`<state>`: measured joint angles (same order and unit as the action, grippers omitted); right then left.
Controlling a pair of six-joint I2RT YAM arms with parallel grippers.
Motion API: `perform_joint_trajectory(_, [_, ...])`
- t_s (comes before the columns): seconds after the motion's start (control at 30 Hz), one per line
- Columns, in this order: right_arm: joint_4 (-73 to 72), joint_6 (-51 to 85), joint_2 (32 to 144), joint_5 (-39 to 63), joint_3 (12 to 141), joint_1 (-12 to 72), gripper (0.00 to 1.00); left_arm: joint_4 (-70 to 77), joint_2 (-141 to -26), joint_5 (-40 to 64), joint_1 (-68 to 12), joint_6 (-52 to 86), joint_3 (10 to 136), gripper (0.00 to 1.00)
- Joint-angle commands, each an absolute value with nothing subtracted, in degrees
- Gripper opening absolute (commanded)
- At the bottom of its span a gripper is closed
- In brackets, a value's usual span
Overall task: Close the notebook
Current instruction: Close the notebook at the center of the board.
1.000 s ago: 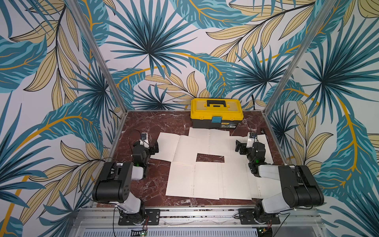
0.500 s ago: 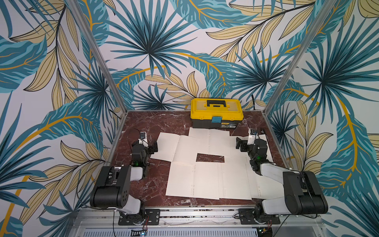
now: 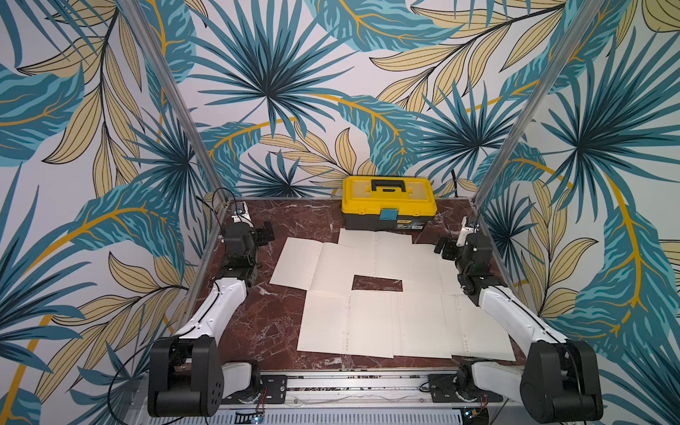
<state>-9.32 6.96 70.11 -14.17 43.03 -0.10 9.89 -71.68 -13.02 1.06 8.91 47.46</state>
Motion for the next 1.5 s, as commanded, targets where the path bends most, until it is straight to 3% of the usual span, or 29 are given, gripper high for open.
perform_joint_trajectory(0.0, [9.5,13.3,69.7,-24.7,49.9,0.2,0.99,-3.8,-69.3,-21.7,1.0,14.8,52.4,1.00])
perform_joint_trajectory(0.17, [28.6,22.3,73.1,-35.7,60.0,0.7,0.99,-13.2,-68.5,-24.7,1.0,16.1,58.9,1.00])
perform_joint_trajectory(0.3, [31.0,22.2,74.6,-32.0,61.9,0.8,0.99,-20.3,-69.8,-27.9,0.9,19.1,62.7,1.00])
perform_joint_trajectory(0.53, [38.2,26.4,78.2,-32.0,66.0,1.4,0.99,-28.7,-72.5,-17.9,1.0,17.6,66.6,1.00])
perform_joint_trajectory(0.9, [31.5,28.0,78.3,-5.0,63.0,4.1,1.00,-32.9,-76.6,-2.9,1.0,19.4,67.5,1.00])
perform_joint_trajectory(1.1, [29.6,31.8,81.7,2.6,63.0,9.0,0.99,-32.8,-79.0,3.0,1.0,19.2,67.2,1.00])
perform_joint_trajectory(1.47, [18.4,36.2,96.3,9.1,67.5,25.7,0.99,-34.0,-85.0,5.5,1.0,19.8,66.7,1.00])
